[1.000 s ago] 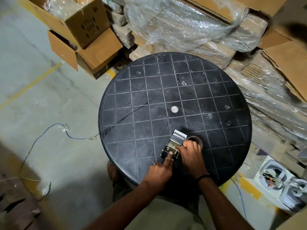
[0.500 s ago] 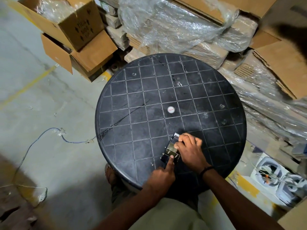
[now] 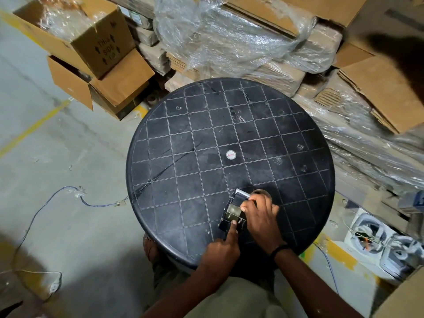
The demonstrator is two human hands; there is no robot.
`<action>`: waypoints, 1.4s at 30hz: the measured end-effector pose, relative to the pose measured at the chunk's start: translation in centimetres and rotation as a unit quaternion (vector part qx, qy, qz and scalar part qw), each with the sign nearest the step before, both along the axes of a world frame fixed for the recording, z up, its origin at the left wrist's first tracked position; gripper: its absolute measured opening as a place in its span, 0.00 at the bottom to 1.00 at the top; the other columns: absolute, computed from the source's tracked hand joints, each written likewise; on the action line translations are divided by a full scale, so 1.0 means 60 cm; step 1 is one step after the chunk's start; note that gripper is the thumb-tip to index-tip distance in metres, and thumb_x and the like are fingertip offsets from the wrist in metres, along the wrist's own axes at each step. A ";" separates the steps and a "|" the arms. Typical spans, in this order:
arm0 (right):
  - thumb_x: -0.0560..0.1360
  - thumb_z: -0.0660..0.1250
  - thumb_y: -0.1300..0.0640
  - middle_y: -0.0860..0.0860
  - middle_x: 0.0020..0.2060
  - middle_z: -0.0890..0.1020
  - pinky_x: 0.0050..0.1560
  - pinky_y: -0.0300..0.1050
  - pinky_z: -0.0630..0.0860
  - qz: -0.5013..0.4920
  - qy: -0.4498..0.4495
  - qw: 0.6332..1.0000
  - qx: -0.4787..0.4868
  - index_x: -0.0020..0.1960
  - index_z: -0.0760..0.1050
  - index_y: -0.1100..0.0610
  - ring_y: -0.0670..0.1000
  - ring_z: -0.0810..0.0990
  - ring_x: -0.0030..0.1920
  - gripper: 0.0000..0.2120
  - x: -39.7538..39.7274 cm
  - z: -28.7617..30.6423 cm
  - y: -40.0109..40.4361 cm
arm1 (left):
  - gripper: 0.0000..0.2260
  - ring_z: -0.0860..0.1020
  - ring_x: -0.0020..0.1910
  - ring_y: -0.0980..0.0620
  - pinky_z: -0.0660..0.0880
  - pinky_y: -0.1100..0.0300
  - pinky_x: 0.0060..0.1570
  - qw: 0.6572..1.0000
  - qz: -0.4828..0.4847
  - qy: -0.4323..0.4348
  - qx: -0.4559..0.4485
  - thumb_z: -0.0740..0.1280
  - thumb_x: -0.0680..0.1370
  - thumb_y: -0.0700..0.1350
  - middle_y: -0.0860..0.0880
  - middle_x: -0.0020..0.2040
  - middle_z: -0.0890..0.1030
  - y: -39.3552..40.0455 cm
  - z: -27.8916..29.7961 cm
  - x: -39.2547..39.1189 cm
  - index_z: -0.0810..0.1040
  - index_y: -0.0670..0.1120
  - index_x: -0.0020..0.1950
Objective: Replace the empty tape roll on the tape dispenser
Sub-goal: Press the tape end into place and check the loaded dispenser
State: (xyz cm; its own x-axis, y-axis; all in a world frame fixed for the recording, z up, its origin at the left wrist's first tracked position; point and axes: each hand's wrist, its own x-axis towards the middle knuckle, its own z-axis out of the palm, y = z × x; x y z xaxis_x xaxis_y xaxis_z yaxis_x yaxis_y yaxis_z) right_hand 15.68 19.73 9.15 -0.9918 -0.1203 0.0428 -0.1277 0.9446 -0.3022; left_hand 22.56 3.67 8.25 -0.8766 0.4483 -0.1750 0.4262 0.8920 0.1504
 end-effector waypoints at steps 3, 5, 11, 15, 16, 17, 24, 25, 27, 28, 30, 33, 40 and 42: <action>0.82 0.55 0.53 0.50 0.52 0.78 0.52 0.55 0.71 0.104 0.031 0.993 0.045 0.52 0.75 0.52 0.55 0.77 0.49 0.10 -0.009 -0.001 0.007 | 0.18 0.72 0.19 0.49 0.67 0.60 0.15 1.000 -0.002 -0.017 -0.002 0.60 0.72 0.38 0.41 0.67 0.79 0.004 0.009 -0.005 0.84 0.39 0.57; 0.81 0.56 0.54 0.50 0.48 0.79 0.50 0.51 0.71 0.162 0.047 0.984 0.061 0.52 0.75 0.53 0.54 0.77 0.47 0.09 -0.023 0.001 0.017 | 0.14 0.71 0.18 0.51 0.65 0.62 0.16 0.999 -0.024 -0.018 -0.016 0.71 0.66 0.39 0.40 0.67 0.79 0.008 0.015 -0.007 0.85 0.41 0.50; 0.78 0.58 0.57 0.50 0.48 0.79 0.55 0.49 0.76 0.274 0.020 0.955 0.112 0.62 0.75 0.56 0.53 0.77 0.51 0.15 -0.055 0.026 0.032 | 0.13 0.71 0.16 0.53 0.64 0.66 0.16 0.999 -0.021 -0.038 -0.025 0.80 0.56 0.42 0.41 0.62 0.82 0.019 0.025 -0.018 0.86 0.44 0.38; 0.73 0.58 0.57 0.48 0.44 0.79 0.54 0.47 0.77 0.299 -0.018 0.939 0.168 0.55 0.78 0.52 0.52 0.78 0.49 0.15 -0.063 0.049 0.020 | 0.13 0.71 0.16 0.53 0.64 0.66 0.16 0.999 -0.010 -0.047 -0.020 0.81 0.54 0.42 0.42 0.63 0.82 0.018 0.018 -0.018 0.86 0.44 0.37; 0.71 0.60 0.57 0.47 0.42 0.79 0.53 0.46 0.77 0.298 -0.032 0.937 0.182 0.51 0.79 0.51 0.51 0.78 0.47 0.13 -0.064 0.056 0.017 | 0.13 0.71 0.15 0.53 0.64 0.66 0.15 0.999 -0.008 -0.049 -0.020 0.81 0.54 0.42 0.42 0.63 0.81 0.018 0.018 -0.018 0.85 0.44 0.37; 0.69 0.63 0.56 0.46 0.40 0.79 0.52 0.46 0.77 0.295 -0.050 0.934 0.197 0.47 0.80 0.50 0.50 0.79 0.46 0.09 -0.064 0.062 0.013 | 0.13 0.70 0.15 0.53 0.63 0.66 0.15 0.999 -0.005 -0.051 -0.018 0.81 0.55 0.42 0.42 0.64 0.81 0.018 0.019 -0.019 0.85 0.45 0.37; 0.71 0.67 0.63 0.54 0.48 0.84 0.57 0.49 0.78 0.261 -0.165 0.914 0.263 0.50 0.80 0.56 0.56 0.82 0.54 0.09 -0.076 0.092 -0.020 | 0.11 0.70 0.14 0.53 0.63 0.66 0.16 0.998 0.002 -0.061 -0.005 0.81 0.54 0.43 0.43 0.64 0.81 0.024 0.018 -0.020 0.80 0.45 0.29; 0.74 0.64 0.65 0.56 0.52 0.83 0.57 0.51 0.78 0.262 -0.171 0.914 0.261 0.53 0.79 0.57 0.58 0.81 0.56 0.11 -0.081 0.092 -0.022 | 0.11 0.70 0.14 0.53 0.63 0.66 0.16 0.998 0.001 -0.061 -0.006 0.81 0.55 0.43 0.43 0.64 0.81 0.023 0.016 -0.019 0.80 0.45 0.29; 0.76 0.61 0.65 0.58 0.53 0.82 0.54 0.53 0.80 0.283 -0.165 0.908 0.260 0.56 0.78 0.60 0.60 0.81 0.57 0.11 -0.089 0.092 -0.017 | 0.11 0.70 0.14 0.52 0.63 0.65 0.15 0.998 -0.001 -0.062 -0.011 0.81 0.55 0.43 0.43 0.64 0.81 0.020 0.013 -0.017 0.81 0.45 0.31; 0.78 0.61 0.63 0.58 0.53 0.82 0.52 0.55 0.81 0.295 -0.161 0.906 0.257 0.57 0.77 0.60 0.60 0.81 0.56 0.10 -0.093 0.091 -0.011 | 0.11 0.70 0.14 0.52 0.63 0.65 0.15 0.998 -0.002 -0.061 -0.016 0.81 0.55 0.43 0.43 0.64 0.81 0.020 0.013 -0.017 0.83 0.45 0.32; 0.81 0.57 0.56 0.58 0.52 0.82 0.49 0.58 0.82 0.309 -0.161 0.906 0.243 0.57 0.75 0.59 0.60 0.81 0.54 0.12 -0.100 0.088 0.001 | 0.13 0.70 0.14 0.52 0.64 0.64 0.14 0.998 0.000 -0.060 -0.022 0.81 0.55 0.43 0.42 0.64 0.81 0.020 0.015 -0.016 0.85 0.45 0.36; 0.81 0.55 0.54 0.56 0.50 0.82 0.49 0.58 0.82 0.294 -0.155 0.919 0.211 0.55 0.75 0.58 0.58 0.81 0.53 0.12 -0.102 0.086 0.007 | 0.14 0.71 0.14 0.52 0.65 0.63 0.14 0.998 0.005 -0.057 -0.025 0.82 0.54 0.43 0.42 0.63 0.81 0.022 0.017 -0.019 0.85 0.45 0.37; 0.76 0.65 0.61 0.51 0.50 0.83 0.51 0.50 0.82 0.265 -0.143 0.934 0.194 0.57 0.78 0.53 0.54 0.82 0.53 0.11 -0.094 0.066 0.002 | 0.12 0.70 0.14 0.52 0.64 0.63 0.15 0.997 0.004 -0.066 -0.027 0.81 0.54 0.42 0.42 0.65 0.80 0.025 0.014 -0.021 0.84 0.47 0.35; 0.74 0.65 0.63 0.53 0.48 0.83 0.51 0.51 0.82 0.276 -0.149 0.922 0.225 0.53 0.79 0.55 0.56 0.83 0.52 0.10 -0.089 0.071 0.002 | 0.12 0.70 0.14 0.52 0.64 0.64 0.15 0.997 0.003 -0.067 -0.026 0.81 0.53 0.42 0.43 0.65 0.80 0.025 0.017 -0.024 0.84 0.47 0.33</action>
State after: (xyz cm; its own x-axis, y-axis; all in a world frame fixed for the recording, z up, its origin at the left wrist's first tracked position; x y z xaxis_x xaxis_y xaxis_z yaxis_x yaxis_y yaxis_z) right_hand 10.36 19.88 13.42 -0.7334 -0.5504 -0.3990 -0.6022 0.7983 0.0057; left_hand 21.14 5.15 9.26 -0.8466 0.4306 -0.3127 0.4002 0.9025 0.1593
